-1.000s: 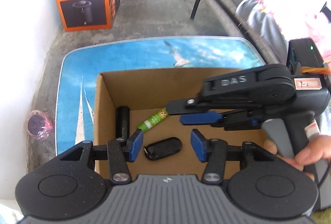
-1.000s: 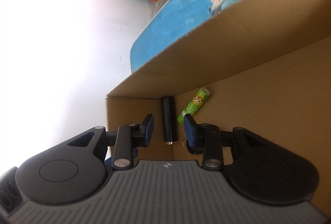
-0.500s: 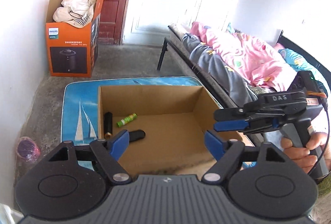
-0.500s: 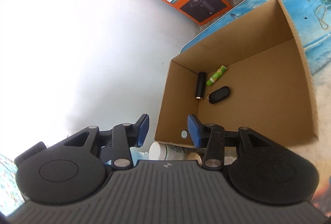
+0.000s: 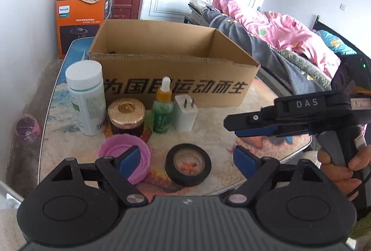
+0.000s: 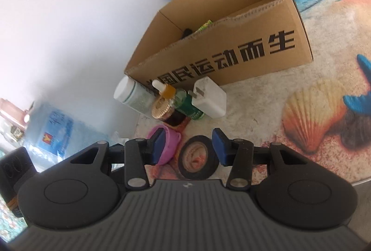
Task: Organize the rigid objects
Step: 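Move the open right tool back toward the table, then lower the right tool onto the black electrical tape roll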
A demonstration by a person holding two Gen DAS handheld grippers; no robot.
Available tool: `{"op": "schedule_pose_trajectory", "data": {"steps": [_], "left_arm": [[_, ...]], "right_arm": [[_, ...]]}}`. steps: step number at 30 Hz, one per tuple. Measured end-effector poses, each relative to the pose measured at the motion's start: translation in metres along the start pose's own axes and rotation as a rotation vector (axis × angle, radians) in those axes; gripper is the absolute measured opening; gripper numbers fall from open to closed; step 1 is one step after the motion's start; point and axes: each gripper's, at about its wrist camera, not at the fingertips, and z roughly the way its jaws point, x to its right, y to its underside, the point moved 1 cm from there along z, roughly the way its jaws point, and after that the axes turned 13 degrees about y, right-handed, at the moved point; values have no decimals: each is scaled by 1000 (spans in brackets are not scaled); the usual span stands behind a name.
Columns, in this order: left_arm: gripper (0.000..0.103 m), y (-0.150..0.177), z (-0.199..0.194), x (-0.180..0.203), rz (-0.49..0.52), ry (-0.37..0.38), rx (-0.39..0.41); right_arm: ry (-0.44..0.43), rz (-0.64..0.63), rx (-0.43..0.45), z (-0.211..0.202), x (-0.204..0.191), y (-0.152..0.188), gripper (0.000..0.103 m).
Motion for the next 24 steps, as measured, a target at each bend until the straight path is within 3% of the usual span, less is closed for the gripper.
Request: {"op": "schedule_pose_trajectory", "data": {"steps": [4,8,11,17,24], "left_arm": [[87,23,23,13,57,-22,-43],[70,29,44,16,71,-48,-95],[69,32,55,18,82,-97,-102],[61,32,65,16,81,-124,-114],[56,29,66,22,93,-76,-108]], "right_arm": [[31,-69,-4,19,-14,9,44],[99,-148,-2,31,-22,11,43],[140,-197,-6,40,-24,12,36],[171,-265,-49,52,-26,13,23],[196,-259,-56,43,-24,15,17]]}}
